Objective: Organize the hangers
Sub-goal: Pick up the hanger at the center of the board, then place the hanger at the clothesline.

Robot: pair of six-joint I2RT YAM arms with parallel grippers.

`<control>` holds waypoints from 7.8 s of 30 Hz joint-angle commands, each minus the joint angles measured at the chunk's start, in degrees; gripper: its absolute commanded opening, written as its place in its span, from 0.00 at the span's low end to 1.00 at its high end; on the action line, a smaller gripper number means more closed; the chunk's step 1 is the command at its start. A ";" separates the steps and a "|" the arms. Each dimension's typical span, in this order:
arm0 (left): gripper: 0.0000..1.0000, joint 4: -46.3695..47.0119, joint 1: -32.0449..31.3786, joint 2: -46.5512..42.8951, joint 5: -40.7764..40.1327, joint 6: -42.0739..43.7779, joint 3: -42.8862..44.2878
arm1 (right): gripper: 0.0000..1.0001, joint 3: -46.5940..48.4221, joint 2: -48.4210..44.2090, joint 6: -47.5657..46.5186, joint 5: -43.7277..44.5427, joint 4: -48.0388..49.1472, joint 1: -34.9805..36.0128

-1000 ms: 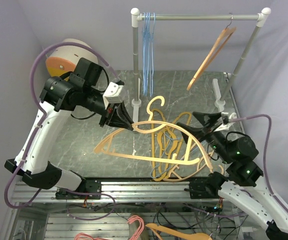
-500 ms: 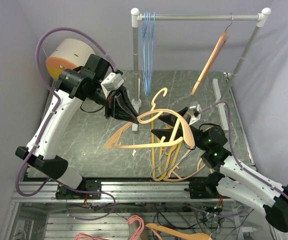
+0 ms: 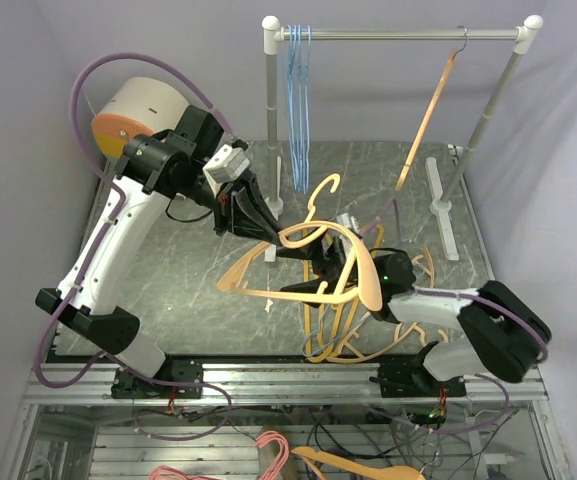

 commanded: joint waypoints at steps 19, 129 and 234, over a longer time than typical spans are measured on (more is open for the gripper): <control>0.07 -0.78 -5.16 1.24 4.24 2.78 -2.31 | 0.96 24.95 19.34 -11.51 -15.52 22.07 8.90; 0.94 32.48 14.88 -29.25 -111.48 -26.30 -12.33 | 0.00 26.76 -16.73 -52.51 109.30 -131.87 -0.90; 0.92 27.40 19.74 -30.26 -88.66 -32.40 -21.28 | 0.00 52.26 -26.14 -77.28 128.16 -109.21 -23.19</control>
